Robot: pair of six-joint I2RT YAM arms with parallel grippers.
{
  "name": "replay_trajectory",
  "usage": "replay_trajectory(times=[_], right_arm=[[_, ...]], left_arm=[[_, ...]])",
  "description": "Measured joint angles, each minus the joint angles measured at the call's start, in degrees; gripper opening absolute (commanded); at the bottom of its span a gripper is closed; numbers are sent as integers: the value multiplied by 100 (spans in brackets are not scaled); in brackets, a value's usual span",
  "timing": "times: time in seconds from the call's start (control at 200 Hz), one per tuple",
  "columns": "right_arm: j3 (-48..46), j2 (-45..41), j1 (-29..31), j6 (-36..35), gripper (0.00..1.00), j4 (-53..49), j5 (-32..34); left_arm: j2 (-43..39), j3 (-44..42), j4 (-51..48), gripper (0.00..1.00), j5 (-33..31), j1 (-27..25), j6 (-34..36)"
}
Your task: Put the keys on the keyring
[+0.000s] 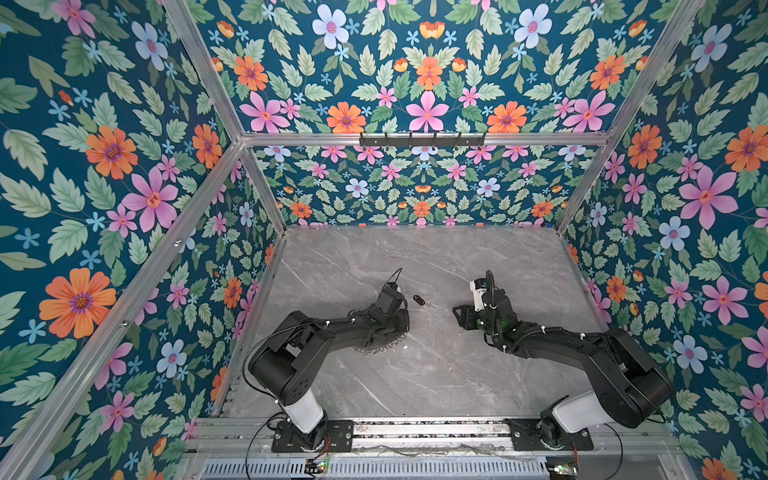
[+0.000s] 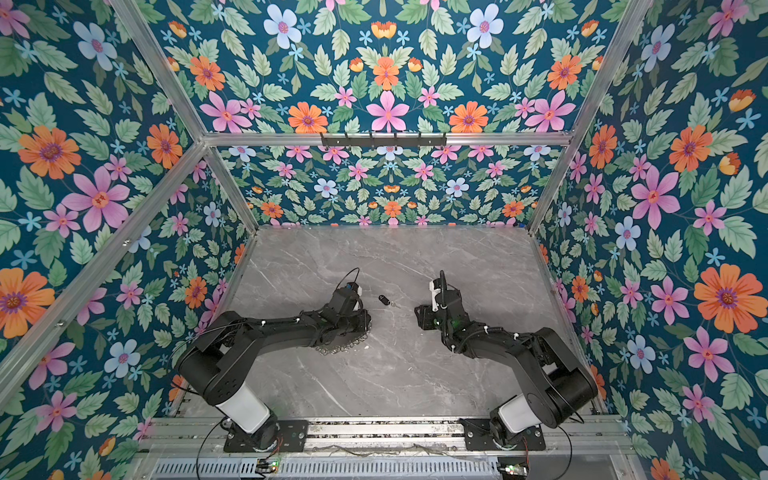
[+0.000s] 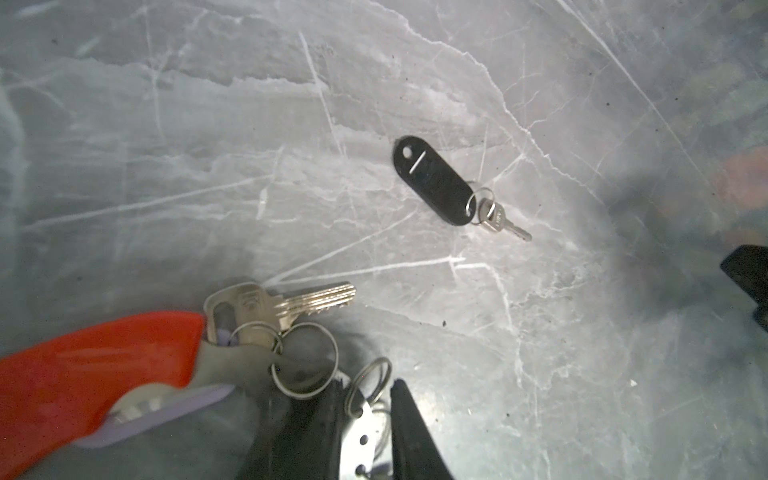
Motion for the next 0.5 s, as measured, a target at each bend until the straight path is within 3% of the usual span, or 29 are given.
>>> replay_trajectory(times=[0.255,0.5], right_arm=[[20,0,0,0,55,-4,0],[20,0,0,0,55,-4,0]], left_arm=[[-26,-15,-33,1,-20,0,74],[-317,-125,-35,0,-46,0,162]])
